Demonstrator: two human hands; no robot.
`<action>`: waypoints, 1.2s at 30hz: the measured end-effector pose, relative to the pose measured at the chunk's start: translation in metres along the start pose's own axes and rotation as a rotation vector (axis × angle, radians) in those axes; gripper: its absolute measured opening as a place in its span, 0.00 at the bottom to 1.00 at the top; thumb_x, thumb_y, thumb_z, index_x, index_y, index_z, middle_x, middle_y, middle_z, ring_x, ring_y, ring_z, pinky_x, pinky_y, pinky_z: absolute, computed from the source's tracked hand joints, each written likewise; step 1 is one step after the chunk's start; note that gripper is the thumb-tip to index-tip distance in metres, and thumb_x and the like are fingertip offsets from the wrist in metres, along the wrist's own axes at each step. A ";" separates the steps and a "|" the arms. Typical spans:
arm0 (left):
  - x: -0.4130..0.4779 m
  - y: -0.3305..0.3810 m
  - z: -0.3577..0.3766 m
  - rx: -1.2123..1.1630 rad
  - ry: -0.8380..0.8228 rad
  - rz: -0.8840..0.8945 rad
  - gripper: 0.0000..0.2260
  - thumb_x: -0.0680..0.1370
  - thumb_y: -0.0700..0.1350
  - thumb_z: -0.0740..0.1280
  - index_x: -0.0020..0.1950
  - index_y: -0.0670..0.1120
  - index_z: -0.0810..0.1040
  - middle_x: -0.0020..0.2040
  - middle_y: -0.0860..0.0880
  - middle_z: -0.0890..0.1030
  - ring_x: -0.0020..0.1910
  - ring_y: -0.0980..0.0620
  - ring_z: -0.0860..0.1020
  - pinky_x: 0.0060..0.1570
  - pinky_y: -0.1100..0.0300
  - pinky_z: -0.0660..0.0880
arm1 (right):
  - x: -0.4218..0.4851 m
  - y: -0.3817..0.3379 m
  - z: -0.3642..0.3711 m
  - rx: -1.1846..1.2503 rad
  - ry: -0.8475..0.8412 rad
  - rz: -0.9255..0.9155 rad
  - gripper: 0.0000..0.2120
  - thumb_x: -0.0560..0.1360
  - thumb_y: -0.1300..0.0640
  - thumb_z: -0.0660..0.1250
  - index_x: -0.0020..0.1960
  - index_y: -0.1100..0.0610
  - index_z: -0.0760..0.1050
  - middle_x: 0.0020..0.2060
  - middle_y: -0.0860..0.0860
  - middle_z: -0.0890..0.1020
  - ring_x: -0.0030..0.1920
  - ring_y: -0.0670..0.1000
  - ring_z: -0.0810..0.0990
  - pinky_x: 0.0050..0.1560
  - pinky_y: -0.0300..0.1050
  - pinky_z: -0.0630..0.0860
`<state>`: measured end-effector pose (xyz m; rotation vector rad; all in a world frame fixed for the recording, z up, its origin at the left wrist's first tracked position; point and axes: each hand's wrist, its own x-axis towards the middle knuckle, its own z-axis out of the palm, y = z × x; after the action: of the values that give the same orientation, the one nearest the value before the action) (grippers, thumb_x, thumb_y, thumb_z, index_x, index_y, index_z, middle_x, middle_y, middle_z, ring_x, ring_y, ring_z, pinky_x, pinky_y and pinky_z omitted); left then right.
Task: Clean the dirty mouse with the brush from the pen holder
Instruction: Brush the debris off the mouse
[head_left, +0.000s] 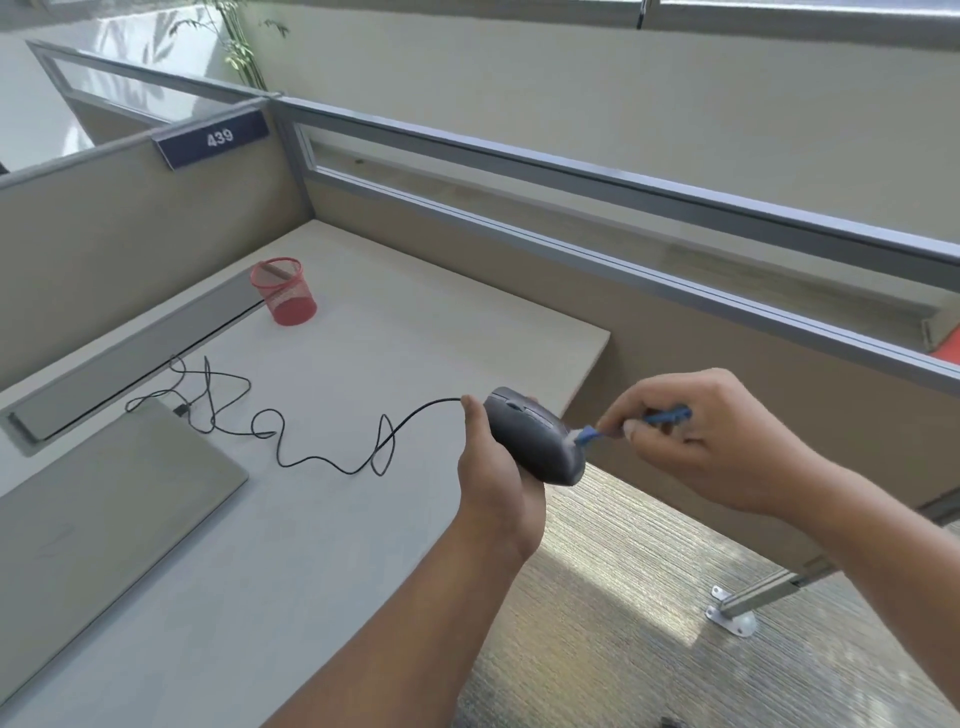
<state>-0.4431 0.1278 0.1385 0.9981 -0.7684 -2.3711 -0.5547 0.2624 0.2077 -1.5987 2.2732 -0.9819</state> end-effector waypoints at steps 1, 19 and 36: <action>0.000 -0.001 0.000 0.000 -0.012 0.013 0.32 0.80 0.67 0.50 0.71 0.45 0.71 0.67 0.42 0.78 0.65 0.45 0.76 0.57 0.52 0.70 | 0.004 0.001 0.001 0.054 0.050 0.016 0.10 0.74 0.60 0.67 0.43 0.47 0.84 0.33 0.34 0.82 0.32 0.41 0.79 0.33 0.29 0.70; -0.010 -0.001 -0.002 -0.064 0.003 0.040 0.31 0.81 0.65 0.51 0.70 0.43 0.72 0.65 0.40 0.78 0.62 0.43 0.78 0.62 0.50 0.74 | 0.003 -0.008 0.017 0.102 0.037 0.001 0.11 0.74 0.65 0.67 0.45 0.50 0.84 0.34 0.42 0.83 0.33 0.47 0.80 0.34 0.39 0.76; -0.006 0.003 -0.007 -0.079 -0.020 0.060 0.29 0.81 0.64 0.50 0.70 0.45 0.73 0.62 0.43 0.81 0.63 0.43 0.78 0.65 0.48 0.72 | -0.025 0.008 0.004 0.097 -0.036 0.050 0.14 0.73 0.65 0.69 0.40 0.46 0.84 0.29 0.43 0.82 0.25 0.49 0.73 0.27 0.39 0.70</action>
<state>-0.4336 0.1273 0.1396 0.9079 -0.6964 -2.3436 -0.5494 0.2844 0.1945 -1.5015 2.1956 -1.0263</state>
